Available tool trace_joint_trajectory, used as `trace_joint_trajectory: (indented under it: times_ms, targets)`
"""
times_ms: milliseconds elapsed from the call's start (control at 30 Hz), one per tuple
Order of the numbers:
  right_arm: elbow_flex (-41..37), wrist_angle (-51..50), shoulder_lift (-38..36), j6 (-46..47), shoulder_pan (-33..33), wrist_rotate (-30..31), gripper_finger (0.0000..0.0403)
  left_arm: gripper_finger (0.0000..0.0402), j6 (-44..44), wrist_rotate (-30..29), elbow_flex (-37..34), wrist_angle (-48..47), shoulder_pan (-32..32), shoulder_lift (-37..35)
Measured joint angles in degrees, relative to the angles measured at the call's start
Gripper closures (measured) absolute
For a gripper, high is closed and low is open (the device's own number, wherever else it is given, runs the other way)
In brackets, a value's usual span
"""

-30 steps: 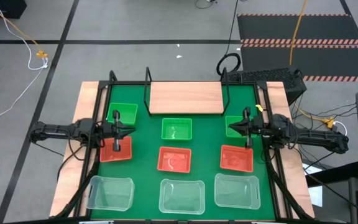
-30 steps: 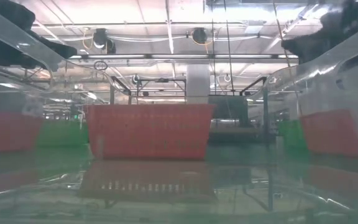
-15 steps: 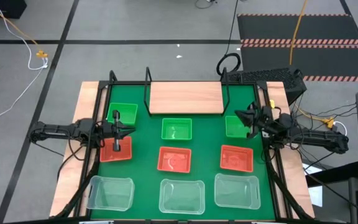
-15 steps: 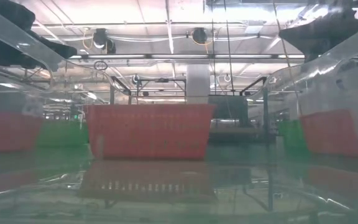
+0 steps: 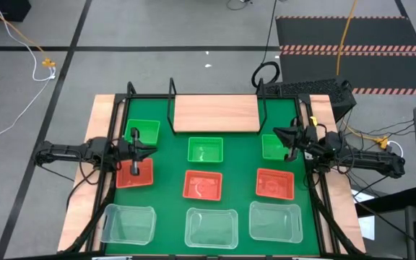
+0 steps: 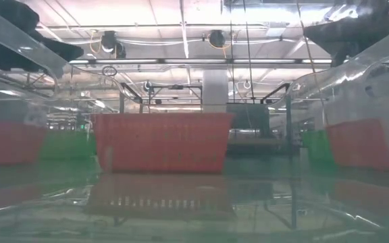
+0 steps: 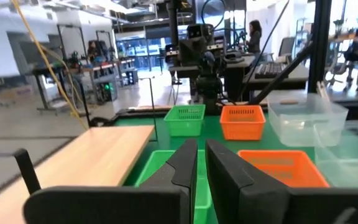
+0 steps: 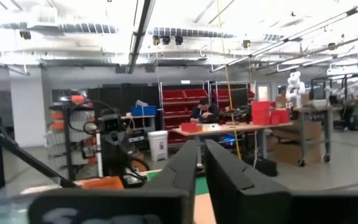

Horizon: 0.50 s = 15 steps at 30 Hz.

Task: Stack baskets on shelf by color
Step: Put the right green bin on the shelf

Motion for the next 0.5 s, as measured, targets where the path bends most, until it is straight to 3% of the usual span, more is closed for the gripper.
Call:
trace_joint_trajectory:
  times_ms: [233,400,500]
  targets:
    - [0.0,-2.4,1.8,-2.2,0.0,0.0,0.0298,0.0364,-1.9,0.0,0.0,8.4,0.0,0.0]
    - [0.1,3.1,5.9,-5.5,0.0,3.4,0.0258,0.0364,-5.6,-2.7,0.0,19.6,0.0,0.1]
    - [0.1,6.6,7.4,-8.3,0.0,3.2,0.0242,0.0364,-4.6,-3.0,0.0,20.9,0.0,1.2]
